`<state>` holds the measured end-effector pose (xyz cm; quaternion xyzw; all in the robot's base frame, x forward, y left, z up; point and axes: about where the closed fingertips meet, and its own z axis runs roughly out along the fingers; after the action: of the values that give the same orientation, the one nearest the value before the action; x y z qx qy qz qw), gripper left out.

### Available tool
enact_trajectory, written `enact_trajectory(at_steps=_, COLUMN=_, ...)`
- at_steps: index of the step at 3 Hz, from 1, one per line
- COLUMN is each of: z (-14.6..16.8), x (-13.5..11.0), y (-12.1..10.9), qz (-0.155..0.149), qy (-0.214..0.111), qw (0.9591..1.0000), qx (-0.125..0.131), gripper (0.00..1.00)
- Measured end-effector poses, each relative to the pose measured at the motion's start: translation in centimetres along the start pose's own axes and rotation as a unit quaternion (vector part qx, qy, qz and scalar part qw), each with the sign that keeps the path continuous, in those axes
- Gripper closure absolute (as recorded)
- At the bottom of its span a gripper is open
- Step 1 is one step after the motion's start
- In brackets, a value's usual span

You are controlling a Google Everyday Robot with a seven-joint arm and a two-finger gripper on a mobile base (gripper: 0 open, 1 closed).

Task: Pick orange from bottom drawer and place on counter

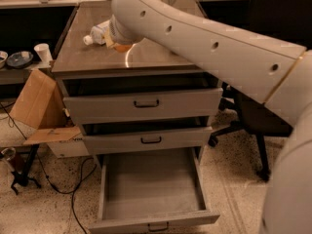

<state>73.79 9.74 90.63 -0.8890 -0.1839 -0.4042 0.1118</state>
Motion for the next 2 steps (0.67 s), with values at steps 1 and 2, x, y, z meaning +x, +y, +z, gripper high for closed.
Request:
enact_trajectory(at_steps=1, z=2.9, x=0.4, y=-0.3, qz=0.003, qy=-0.002, qw=0.9997, qx=-0.025, gripper=1.0)
enact_trajectory(at_steps=2, z=5.8, x=1.1, y=-0.3, qz=0.02, qy=-0.003, qw=0.9982, qx=-0.057, gripper=0.83)
